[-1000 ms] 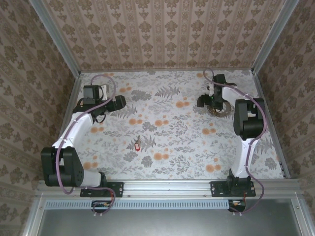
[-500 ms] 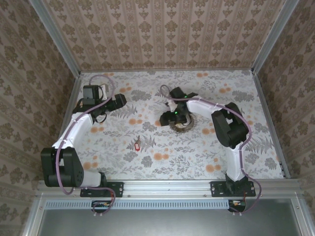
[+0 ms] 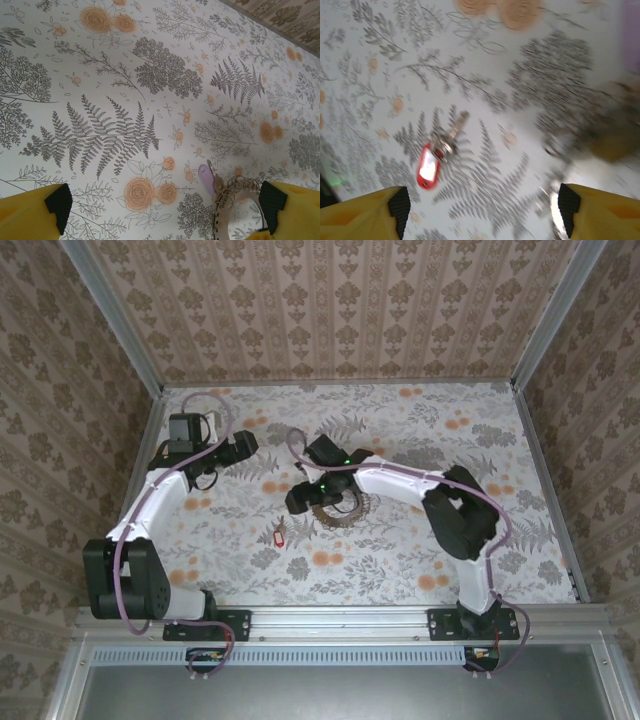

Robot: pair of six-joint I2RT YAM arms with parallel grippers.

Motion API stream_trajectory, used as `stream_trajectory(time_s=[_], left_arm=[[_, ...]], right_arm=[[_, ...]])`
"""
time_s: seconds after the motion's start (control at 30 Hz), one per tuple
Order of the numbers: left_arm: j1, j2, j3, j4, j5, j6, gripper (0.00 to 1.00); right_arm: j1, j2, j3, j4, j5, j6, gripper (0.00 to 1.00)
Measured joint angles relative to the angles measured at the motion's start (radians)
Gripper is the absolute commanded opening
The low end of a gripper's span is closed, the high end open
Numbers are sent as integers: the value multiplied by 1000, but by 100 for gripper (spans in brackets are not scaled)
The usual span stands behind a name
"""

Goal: Put the keys on the keyring

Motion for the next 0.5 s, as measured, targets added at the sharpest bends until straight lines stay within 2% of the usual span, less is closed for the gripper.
stream_trajectory(time_s=[0.13, 0.2, 0.3, 0.5], left_arm=[[0, 9, 0, -5, 6, 13, 100], [-4, 9, 0, -11, 7, 39, 100], [-24, 11, 3, -12, 8, 72, 100], [-85, 27, 5, -13, 6, 115, 100]], right_arm=[[-6, -183, -96, -51, 139, -106, 63], [-8, -250, -119, -89, 188, -157, 51], [-8, -280, -135, -144, 214, -203, 46], [-8, -278, -223, -174, 221, -209, 45]])
